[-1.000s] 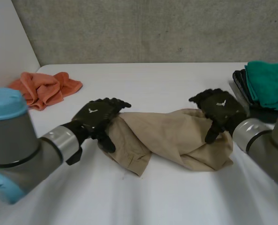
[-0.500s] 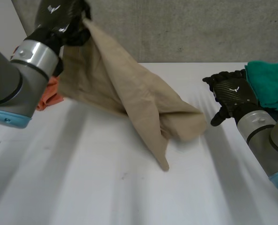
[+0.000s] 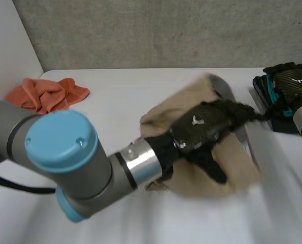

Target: Fold the laundry.

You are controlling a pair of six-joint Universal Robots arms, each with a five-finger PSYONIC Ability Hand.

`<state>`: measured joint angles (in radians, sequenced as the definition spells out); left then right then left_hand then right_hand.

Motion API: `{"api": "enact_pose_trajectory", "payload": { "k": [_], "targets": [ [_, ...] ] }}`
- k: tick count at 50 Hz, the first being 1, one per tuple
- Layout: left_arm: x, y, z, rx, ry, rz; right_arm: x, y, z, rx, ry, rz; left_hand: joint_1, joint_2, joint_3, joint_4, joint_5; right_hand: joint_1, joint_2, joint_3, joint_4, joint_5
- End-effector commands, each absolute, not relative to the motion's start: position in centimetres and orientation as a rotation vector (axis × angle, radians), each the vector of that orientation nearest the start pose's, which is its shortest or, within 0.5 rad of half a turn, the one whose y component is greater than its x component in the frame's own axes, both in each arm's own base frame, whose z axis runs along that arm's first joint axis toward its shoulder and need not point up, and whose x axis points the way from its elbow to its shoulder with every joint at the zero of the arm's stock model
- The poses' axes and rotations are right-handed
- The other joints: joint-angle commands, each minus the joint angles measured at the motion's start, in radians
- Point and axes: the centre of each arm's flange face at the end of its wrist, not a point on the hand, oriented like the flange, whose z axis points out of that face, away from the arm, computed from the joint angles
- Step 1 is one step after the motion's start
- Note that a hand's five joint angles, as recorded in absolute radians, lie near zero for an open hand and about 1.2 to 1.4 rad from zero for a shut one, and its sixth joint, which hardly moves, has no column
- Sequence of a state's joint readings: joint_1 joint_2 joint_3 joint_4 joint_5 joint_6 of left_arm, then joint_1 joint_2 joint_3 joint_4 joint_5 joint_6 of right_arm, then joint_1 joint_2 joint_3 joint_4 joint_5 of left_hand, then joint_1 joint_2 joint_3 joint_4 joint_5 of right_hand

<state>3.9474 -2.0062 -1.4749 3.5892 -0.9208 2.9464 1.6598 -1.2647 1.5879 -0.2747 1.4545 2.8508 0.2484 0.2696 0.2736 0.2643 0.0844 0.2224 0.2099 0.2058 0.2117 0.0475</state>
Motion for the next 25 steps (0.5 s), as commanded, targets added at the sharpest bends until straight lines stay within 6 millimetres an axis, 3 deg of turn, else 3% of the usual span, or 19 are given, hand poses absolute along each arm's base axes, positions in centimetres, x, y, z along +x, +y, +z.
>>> {"api": "enact_pose_trajectory", "payload": {
  "k": [1,7,11,16,17,25],
  "targets": [
    [-36.9,-17.2,26.4,-0.918,-1.227,1.526,19.0,-33.9,24.2,-0.669,2.199,-2.195,-0.074,-0.095,-0.099,-0.09,-0.084,-0.048,-0.035,-0.031,-0.037,-0.048],
    [-31.6,-21.6,29.7,-0.706,-1.313,1.799,22.0,-31.1,27.0,-0.861,2.097,-2.218,-0.074,-0.095,-0.099,-0.09,-0.084,-0.048,-0.035,-0.031,-0.037,-0.048],
    [-29.0,-23.1,29.5,-0.646,-1.4,1.844,24.4,-28.7,27.7,-0.963,2.072,-2.134,-0.074,-0.095,-0.099,-0.09,-0.084,-0.048,-0.035,-0.031,-0.037,-0.048],
    [-26.7,-24.2,27.5,-0.598,-1.561,1.808,26.7,-27.1,25.8,-1.006,2.165,-1.915,-0.074,-0.095,-0.099,-0.09,-0.084,-0.048,-0.035,-0.031,-0.037,-0.048],
    [-26.4,-24.2,27.2,-0.59,-1.588,1.795,27.1,-27.2,24.4,-0.996,2.225,-1.832,-0.074,-0.095,-0.099,-0.09,-0.084,-0.048,-0.035,-0.031,-0.037,-0.048],
    [-25.2,-24.9,23.7,-0.543,-1.79,1.673,27.5,-30.1,17.3,-0.894,2.419,-1.666,-0.074,-0.095,-0.099,-0.09,-0.084,0.21,0.223,0.227,0.221,0.211]
  ]
}}
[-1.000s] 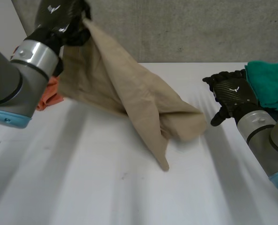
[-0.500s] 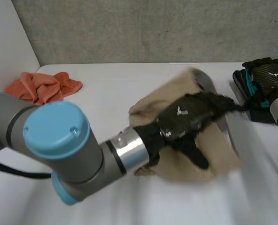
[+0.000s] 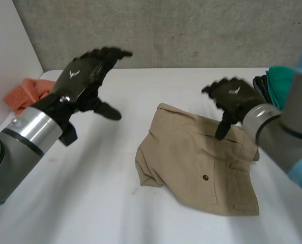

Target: Fold the laundry.

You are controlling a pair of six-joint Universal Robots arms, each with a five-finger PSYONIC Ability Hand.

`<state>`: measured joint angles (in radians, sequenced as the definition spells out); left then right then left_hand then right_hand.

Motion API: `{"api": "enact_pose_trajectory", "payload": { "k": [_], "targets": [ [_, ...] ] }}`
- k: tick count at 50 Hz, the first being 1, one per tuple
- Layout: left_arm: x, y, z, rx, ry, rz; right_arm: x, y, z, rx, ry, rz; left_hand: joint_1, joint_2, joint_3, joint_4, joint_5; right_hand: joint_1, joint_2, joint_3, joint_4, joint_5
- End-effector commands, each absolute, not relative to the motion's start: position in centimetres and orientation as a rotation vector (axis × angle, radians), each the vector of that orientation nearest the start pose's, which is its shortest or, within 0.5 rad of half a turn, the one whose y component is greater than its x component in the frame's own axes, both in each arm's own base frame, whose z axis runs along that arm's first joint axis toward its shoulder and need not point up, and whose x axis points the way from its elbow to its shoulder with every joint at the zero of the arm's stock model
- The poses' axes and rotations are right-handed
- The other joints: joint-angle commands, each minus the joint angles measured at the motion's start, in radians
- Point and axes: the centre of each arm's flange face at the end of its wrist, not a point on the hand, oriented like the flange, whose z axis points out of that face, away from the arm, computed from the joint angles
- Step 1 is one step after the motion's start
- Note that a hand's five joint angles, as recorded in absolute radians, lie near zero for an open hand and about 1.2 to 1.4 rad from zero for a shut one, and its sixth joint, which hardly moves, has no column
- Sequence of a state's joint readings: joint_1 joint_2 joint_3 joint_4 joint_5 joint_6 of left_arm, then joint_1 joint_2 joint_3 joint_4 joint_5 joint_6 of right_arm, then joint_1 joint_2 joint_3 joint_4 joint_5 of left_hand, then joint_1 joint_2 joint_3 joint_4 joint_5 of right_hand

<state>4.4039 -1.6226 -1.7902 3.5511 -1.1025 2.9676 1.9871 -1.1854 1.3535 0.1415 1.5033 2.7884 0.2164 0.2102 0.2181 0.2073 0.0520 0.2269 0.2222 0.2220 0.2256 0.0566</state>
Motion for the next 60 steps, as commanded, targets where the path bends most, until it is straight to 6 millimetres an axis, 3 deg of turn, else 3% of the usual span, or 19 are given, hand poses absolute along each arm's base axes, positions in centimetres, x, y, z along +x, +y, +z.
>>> {"api": "enact_pose_trajectory", "payload": {
  "k": [1,6,7,8,13,14,18,25,30,33,34,36,41,45,46,50,53,57,60],
  "targets": [
    [-25.1,-25.2,23.0,-0.541,-1.815,1.657,27.5,-30.6,16.5,-0.885,2.429,-1.68,-0.042,-0.036,-0.044,-0.033,-0.052,0.229,0.234,0.234,0.231,0.225],
    [-25.4,-26.2,21.2,-0.572,-1.86,1.635,27.6,-32.9,13.7,-0.861,2.453,-1.809,-0.042,-0.036,-0.044,-0.033,-0.052,0.592,0.597,0.597,0.593,0.588],
    [-25.5,-26.4,20.9,-0.578,-1.866,1.632,27.5,-33.3,13.8,-0.853,2.446,-1.876,-0.042,-0.036,-0.044,-0.033,-0.052,1.006,1.011,1.011,1.008,1.002],
    [-25.6,-26.7,20.6,-0.584,-1.873,1.629,27.6,-33.5,14.1,-0.848,2.434,-1.913,-0.042,-0.036,-0.044,-0.033,-0.052,1.168,1.172,1.173,1.169,1.163],
    [-26.6,-28.6,19.3,-0.624,-1.887,1.635,28.8,-31.9,18.1,-0.846,2.25,-2.068,-0.042,-0.036,-0.044,-0.033,-0.052,1.169,1.174,1.174,1.171,1.165],
    [-26.8,-29.0,19.3,-0.625,-1.886,1.64,29.4,-30.7,20.6,-0.859,2.125,-2.127,-0.042,-0.036,-0.044,-0.033,-0.052,1.169,1.174,1.174,1.171,1.165],
    [-28.1,-30.7,18.5,-0.638,-1.874,1.637,30.1,-27.5,25.9,-0.926,1.862,-2.192,-0.042,-0.036,-0.044,-0.033,-0.052,1.169,1.174,1.174,1.171,1.165],
    [-31.5,-31.8,16.6,-0.703,-1.842,1.517,30.6,-22.3,29.1,-1.059,1.663,-2.053,-0.042,-0.036,-0.044,-0.033,-0.052,1.169,1.174,1.174,1.171,1.165],
    [-33.6,-29.9,14.5,-0.743,-1.858,1.312,30.2,-20.7,30.6,-1.098,1.613,-2.012,-0.042,-0.036,-0.044,-0.033,-0.052,1.169,1.174,1.174,1.171,1.165],
    [-34.4,-28.1,13.8,-0.751,-1.867,1.178,29.8,-21.6,30.7,-1.081,1.628,-2.041,0.31,0.316,0.308,0.319,0.299,1.169,1.174,1.174,1.171,1.165],
    [-34.5,-27.9,13.9,-0.745,-1.867,1.152,29.7,-22.1,30.6,-1.074,1.635,-2.053,0.733,0.739,0.731,0.742,0.722,1.169,1.174,1.174,1.171,1.165],
    [-34.5,-28.0,14.5,-0.746,-1.851,1.165,29.5,-23.9,30.2,-1.056,1.666,-2.084,1.178,1.184,1.176,1.187,1.168,1.169,1.174,1.174,1.171,1.165],
    [-32.9,-31.5,19.1,-0.654,-1.832,1.471,29.5,-28.5,30.1,-1.027,1.683,-2.216,1.18,1.186,1.178,1.189,1.17,1.169,1.174,1.174,1.171,1.165],
    [-30.4,-35.4,26.0,-0.491,-1.704,1.908,30.3,-31.9,31.8,-0.948,1.606,-2.409,1.18,1.186,1.178,1.189,1.17,1.169,1.174,1.174,1.171,1.165],
    [-29.7,-36.2,29.1,-0.447,-1.597,2.047,30.5,-32.5,32.4,-0.921,1.574,-2.453,1.18,1.186,1.178,1.189,1.17,1.169,1.174,1.174,1.171,1.165],
    [-29.5,-35.9,35.3,-0.45,-1.301,2.227,32.0,-33.8,35.8,-0.758,1.296,-2.64,1.18,1.186,1.178,1.189,1.17,1.169,1.174,1.174,1.171,1.165],
    [-29.7,-34.9,37.7,-0.481,-1.178,2.259,32.8,-33.9,38.0,-0.606,1.045,-2.702,1.18,1.186,1.178,1.189,1.17,1.169,1.174,1.174,1.171,1.165],
    [-29.6,-34.7,36.8,-0.499,-1.216,2.243,33.8,-33.4,38.2,-0.508,0.879,-2.658,1.18,1.186,1.178,1.189,1.17,1.169,1.174,1.174,1.171,1.165],
    [-29.4,-34.8,33.5,-0.51,-1.345,2.186,34.5,-33.3,35.9,-0.56,0.974,-2.584,1.18,1.186,1.178,1.189,1.17,1.169,1.174,1.174,1.171,1.165]
  ]
}}
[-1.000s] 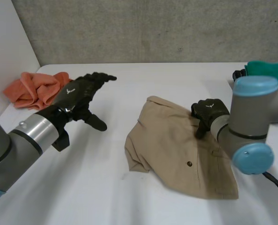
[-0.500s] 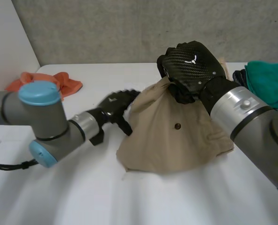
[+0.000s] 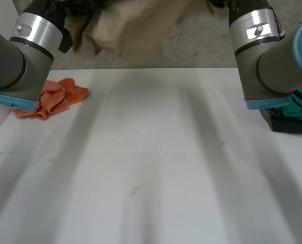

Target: Fold the laundry.

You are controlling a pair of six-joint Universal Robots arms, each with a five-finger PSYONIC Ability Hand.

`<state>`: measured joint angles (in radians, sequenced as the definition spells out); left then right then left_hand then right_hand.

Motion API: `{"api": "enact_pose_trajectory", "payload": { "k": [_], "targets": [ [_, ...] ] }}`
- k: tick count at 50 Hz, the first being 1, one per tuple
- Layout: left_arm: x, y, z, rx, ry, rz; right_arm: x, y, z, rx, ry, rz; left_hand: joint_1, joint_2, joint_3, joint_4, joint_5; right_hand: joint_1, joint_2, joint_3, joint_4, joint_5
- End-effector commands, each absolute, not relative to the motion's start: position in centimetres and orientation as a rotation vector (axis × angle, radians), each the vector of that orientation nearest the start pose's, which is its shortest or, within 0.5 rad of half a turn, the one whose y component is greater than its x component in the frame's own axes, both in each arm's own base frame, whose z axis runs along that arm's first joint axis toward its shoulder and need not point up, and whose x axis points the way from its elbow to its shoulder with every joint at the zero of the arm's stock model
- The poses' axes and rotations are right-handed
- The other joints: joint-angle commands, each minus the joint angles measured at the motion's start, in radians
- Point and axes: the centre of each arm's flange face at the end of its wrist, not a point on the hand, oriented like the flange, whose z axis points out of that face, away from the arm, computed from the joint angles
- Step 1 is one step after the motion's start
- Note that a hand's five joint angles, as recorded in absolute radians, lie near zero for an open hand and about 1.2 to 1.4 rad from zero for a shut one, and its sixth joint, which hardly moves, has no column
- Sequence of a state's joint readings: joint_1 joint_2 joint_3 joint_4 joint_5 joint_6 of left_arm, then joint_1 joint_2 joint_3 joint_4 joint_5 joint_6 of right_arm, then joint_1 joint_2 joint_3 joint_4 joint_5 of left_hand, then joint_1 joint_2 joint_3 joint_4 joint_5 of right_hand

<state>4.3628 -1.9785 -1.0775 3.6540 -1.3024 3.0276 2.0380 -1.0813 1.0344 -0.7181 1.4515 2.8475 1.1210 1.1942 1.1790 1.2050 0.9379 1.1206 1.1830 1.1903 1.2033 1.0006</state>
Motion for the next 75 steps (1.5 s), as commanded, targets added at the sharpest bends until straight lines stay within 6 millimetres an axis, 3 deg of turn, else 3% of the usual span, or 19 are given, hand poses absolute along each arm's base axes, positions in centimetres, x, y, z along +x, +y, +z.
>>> {"api": "enact_pose_trajectory", "payload": {
  "k": [1,9,12,16,18,21,26,30,39,52,56,57,60,64,65,69,71,73,75],
  "targets": [
    [-29.2,-34.9,32.4,-0.516,-1.386,2.17,34.8,-33.1,35.0,-0.587,1.021,-2.553,0.275,0.202,0.217,0.191,0.284,0.276,0.213,0.206,0.193,0.221],
    [-28.9,-33.9,20.7,-0.644,-1.726,1.975,35.5,-31.6,22.1,-0.849,1.578,-2.193,0.238,0.165,0.18,0.154,0.246,0.276,0.213,0.206,0.193,0.221],
    [-28.5,-32.4,16.5,-0.711,-1.862,1.858,34.7,-30.5,17.4,-0.981,1.8,-2.069,-0.167,-0.24,-0.224,-0.251,-0.158,0.276,0.213,0.206,0.193,0.221],
    [-27.2,-30.6,14.4,-0.747,-1.99,1.728,33.4,-29.0,14.4,-1.117,1.981,-1.935,-0.546,-0.619,-0.604,-0.63,-0.537,0.276,0.213,0.206,0.193,0.221],
    [-26.2,-29.8,14.9,-0.736,-2.036,1.688,32.9,-28.7,14.0,-1.133,2.019,-1.898,-0.78,-0.853,-0.838,-0.864,-0.771,0.276,0.213,0.206,0.193,0.221],
    [-25.1,-29.3,16.4,-0.71,-2.053,1.694,32.5,-28.2,14.8,-1.133,2.022,-1.885,-0.852,-0.925,-0.91,-0.936,-0.843,0.276,0.213,0.206,0.193,0.221],
    [-23.0,-27.8,19.7,-0.641,-2.065,1.736,31.7,-27.0,16.5,-1.122,2.035,-1.861,-0.834,-0.908,-0.892,-0.918,-0.826,0.276,0.213,0.206,0.193,0.221],
    [-21.9,-26.8,20.3,-0.6,-2.089,1.73,31.3,-25.9,17.0,-1.107,2.051,-1.816,-0.641,-0.715,-0.699,-0.725,-0.633,0.276,0.213,0.206,0.193,0.221],
    [-22.4,-25.6,17.0,-0.649,-2.138,1.604,30.9,-24.7,16.8,-1.066,2.054,-1.755,-0.514,-0.587,-0.572,-0.598,-0.506,0.276,0.213,0.206,0.193,0.221],
    [-26.3,-29.7,13.5,-0.867,-2.044,1.7,31.0,-24.1,15.8,-1.107,2.048,-1.744,-0.52,-0.594,-0.578,-0.604,-0.512,0.276,0.213,0.206,0.193,0.221],
    [-26.9,-30.3,12.7,-0.875,-2.074,1.677,31.1,-24.6,15.7,-1.126,2.031,-1.794,0.086,0.013,0.028,0.002,0.094,0.276,0.213,0.206,0.193,0.221],
    [-26.9,-30.5,13.0,-0.867,-2.09,1.679,31.1,-24.8,15.7,-1.129,2.029,-1.81,0.273,0.2,0.215,0.189,0.282,0.276,0.213,0.206,0.193,0.221],
    [-26.6,-30.6,14.6,-0.842,-2.101,1.703,31.1,-25.7,16.4,-1.161,2.016,-1.897,0.275,0.202,0.217,0.191,0.284,0.276,0.213,0.206,0.193,0.221],
    [-25.9,-29.6,20.8,-0.773,-2.04,1.8,31.3,-26.6,19.7,-1.202,1.967,-2.066,0.275,0.202,0.217,0.191,0.284,0.276,0.213,0.206,0.193,0.221],
    [-25.7,-28.8,24.4,-0.739,-1.973,1.861,31.4,-26.7,20.8,-1.206,1.944,-2.101,0.275,0.202,0.217,0.191,0.284,0.276,0.213,0.206,0.193,0.221],
    [-24.4,-27.0,32.7,-0.644,-1.804,1.992,31.8,-25.8,29.1,-1.154,1.731,-2.33,0.275,0.202,0.217,0.191,0.284,0.276,0.213,0.206,0.193,0.221],
    [-24.0,-26.3,35.5,-0.629,-1.734,2.02,31.9,-25.0,33.9,-1.093,1.598,-2.439,0.275,0.202,0.217,0.191,0.284,0.276,0.213,0.206,0.193,0.221],
    [-23.5,-25.5,39.1,-0.621,-1.652,2.048,31.9,-24.7,36.7,-1.054,1.527,-2.5,0.275,0.202,0.217,0.191,0.284,0.276,0.213,0.206,0.193,0.221],
    [-23.0,-25.5,40.7,-0.606,-1.64,2.051,31.7,-24.6,39.8,-1.008,1.463,-2.558,0.275,0.202,0.217,0.191,0.284,0.276,0.213,0.206,0.193,0.221]
  ]
}}
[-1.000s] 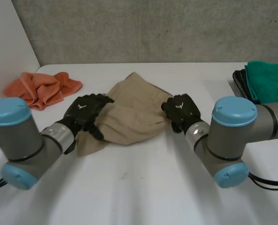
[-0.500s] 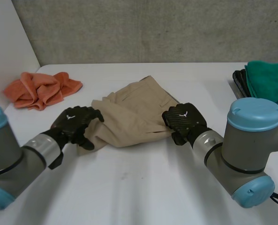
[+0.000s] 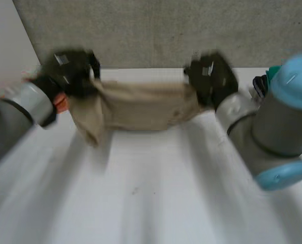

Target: Fold the laundry.

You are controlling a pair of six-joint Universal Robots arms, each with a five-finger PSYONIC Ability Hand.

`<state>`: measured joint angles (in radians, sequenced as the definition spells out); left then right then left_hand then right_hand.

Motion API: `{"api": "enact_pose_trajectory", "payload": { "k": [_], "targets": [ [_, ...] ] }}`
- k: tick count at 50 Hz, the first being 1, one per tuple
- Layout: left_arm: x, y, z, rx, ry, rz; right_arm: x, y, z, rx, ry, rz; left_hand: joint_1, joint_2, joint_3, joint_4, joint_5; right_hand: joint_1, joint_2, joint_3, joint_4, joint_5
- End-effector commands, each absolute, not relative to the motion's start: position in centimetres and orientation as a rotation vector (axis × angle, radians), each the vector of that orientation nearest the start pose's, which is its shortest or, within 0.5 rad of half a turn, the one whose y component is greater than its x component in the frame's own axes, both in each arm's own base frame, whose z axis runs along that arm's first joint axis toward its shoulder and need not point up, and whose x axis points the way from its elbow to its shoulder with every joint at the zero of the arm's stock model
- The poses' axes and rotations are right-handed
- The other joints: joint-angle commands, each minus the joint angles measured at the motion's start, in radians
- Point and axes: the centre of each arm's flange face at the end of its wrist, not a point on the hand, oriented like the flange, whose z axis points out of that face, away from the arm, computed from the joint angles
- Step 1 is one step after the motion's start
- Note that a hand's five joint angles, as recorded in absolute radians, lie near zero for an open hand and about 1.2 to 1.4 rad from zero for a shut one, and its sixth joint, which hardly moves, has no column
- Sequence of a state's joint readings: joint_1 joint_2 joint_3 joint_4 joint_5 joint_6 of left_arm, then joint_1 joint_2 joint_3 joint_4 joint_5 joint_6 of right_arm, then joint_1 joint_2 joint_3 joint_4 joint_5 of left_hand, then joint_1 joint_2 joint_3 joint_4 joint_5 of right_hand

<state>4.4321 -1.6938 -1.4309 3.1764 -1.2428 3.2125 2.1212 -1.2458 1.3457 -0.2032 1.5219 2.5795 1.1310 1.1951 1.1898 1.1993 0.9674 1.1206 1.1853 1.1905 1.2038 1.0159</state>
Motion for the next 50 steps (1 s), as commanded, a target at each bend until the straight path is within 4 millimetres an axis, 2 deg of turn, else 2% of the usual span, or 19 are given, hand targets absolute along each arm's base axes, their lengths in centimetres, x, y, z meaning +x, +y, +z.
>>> {"api": "enact_pose_trajectory", "payload": {
  "k": [1,4,8,9,12,13,17,20,23,26,27,29,31,33,36,40,45,49,50],
  "targets": [
    [-22.7,-25.4,41.9,0.791,2.181,-2.737,31.7,-24.6,40.5,-1.0,1.448,-2.567,0.265,0.201,0.206,0.197,0.254,0.276,0.211,0.206,0.192,0.206],
    [-22.6,-25.8,42.6,0.772,2.217,-2.708,32.1,-24.7,41.7,-0.997,1.441,-2.555,0.265,0.201,0.206,0.197,0.254,0.276,0.211,0.206,0.192,0.206],
    [-23.2,-27.3,40.7,0.792,2.328,-2.582,32.7,-26.0,40.0,-1.036,1.539,-2.476,0.265,0.201,0.206,0.197,0.254,0.276,0.211,0.206,0.192,0.206],
    [-23.6,-28.2,39.0,0.816,2.37,-2.512,32.8,-26.3,39.3,-1.048,1.568,-2.454,0.265,0.201,0.206,0.197,0.254,0.276,0.211,0.206,0.192,0.206],
    [-24.2,-29.7,35.8,0.87,2.443,-2.381,33.6,-27.4,36.0,-1.093,1.666,-2.356,0.265,0.201,0.206,0.197,0.254,0.276,0.211,0.206,0.192,0.206],
    [-24.7,-30.5,33.4,0.907,2.488,-2.293,33.8,-27.7,35.0,-1.106,1.691,-2.327,0.265,0.201,0.206,0.197,0.254,0.276,0.211,0.206,0.192,0.206],
    [-25.9,-32.5,28.4,1.005,2.53,-2.153,35.0,-29.6,29.8,-1.131,1.791,-2.229,0.265,0.201,0.206,0.197,0.254,0.276,0.211,0.206,0.192,0.206],
    [-26.8,-33.9,27.3,1.042,2.452,-2.189,35.8,-31.6,27.0,-1.083,1.807,-2.248,0.265,0.201,0.206,0.197,0.254,0.276,0.211,0.206,0.192,0.206],
    [-28.0,-36.0,28.5,1.025,2.226,-2.387,36.3,-34.1,27.3,-0.918,1.715,-2.408,0.265,0.201,0.206,0.197,0.254,0.276,0.211,0.206,0.192,0.206],
    [-28.5,-37.7,32.5,0.903,1.899,-2.666,36.3,-35.7,29.8,-0.73,1.549,-2.579,0.265,0.201,0.206,0.197,0.254,0.276,0.211,0.206,0.192,0.206],
    [-28.6,-37.8,33.8,0.863,1.803,-2.741,36.0,-36.4,32.0,-0.592,1.405,-2.678,0.265,0.201,0.206,0.197,0.254,0.276,0.211,0.206,0.192,0.206],
    [-28.6,-37.8,37.6,0.74,1.519,-2.94,35.5,-36.6,34.5,-0.456,1.246,-2.742,0.265,0.201,0.206,0.197,0.254,0.276,0.211,0.206,0.192,0.206],
    [-28.3,-37.5,39.5,0.664,1.364,-3.046,34.5,-36.6,37.4,-0.305,1.074,-2.762,0.265,0.201,0.206,0.197,0.254,0.276,0.211,0.206,0.192,0.206],
    [-28.1,-36.6,41.7,0.6,1.186,-3.18,34.1,-36.6,38.5,-0.257,1.022,-2.737,0.265,0.201,0.206,0.197,0.254,0.276,0.211,0.206,0.192,0.206],
    [-28.0,-35.9,42.2,0.604,1.167,-3.231,34.5,-35.8,39.3,-0.293,0.979,-2.684,0.265,0.201,0.206,0.197,0.254,0.276,0.211,0.206,0.192,0.206],
    [-27.7,-36.1,40.5,0.619,1.312,-3.19,35.0,-35.9,38.3,-0.406,1.042,-2.642,0.265,0.201,0.206,0.197,0.254,0.276,0.211,0.206,0.192,0.206],
    [-27.8,-36.4,34.2,0.671,1.714,-2.991,35.6,-36.2,34.5,-0.533,1.237,-2.53,0.265,0.201,0.206,0.197,0.254,0.276,0.211,0.206,0.192,0.206],
    [-28.1,-35.6,28.4,0.742,1.984,-2.803,36.1,-35.7,29.5,-0.682,1.444,-2.372,0.265,0.201,0.206,0.197,0.254,0.276,0.211,0.206,0.192,0.206],
    [-28.1,-35.3,27.1,0.756,2.03,-2.762,36.1,-35.3,27.3,-0.744,1.518,-2.309,0.265,0.201,0.206,0.197,0.254,0.276,0.211,0.206,0.192,0.206]
  ]
}}
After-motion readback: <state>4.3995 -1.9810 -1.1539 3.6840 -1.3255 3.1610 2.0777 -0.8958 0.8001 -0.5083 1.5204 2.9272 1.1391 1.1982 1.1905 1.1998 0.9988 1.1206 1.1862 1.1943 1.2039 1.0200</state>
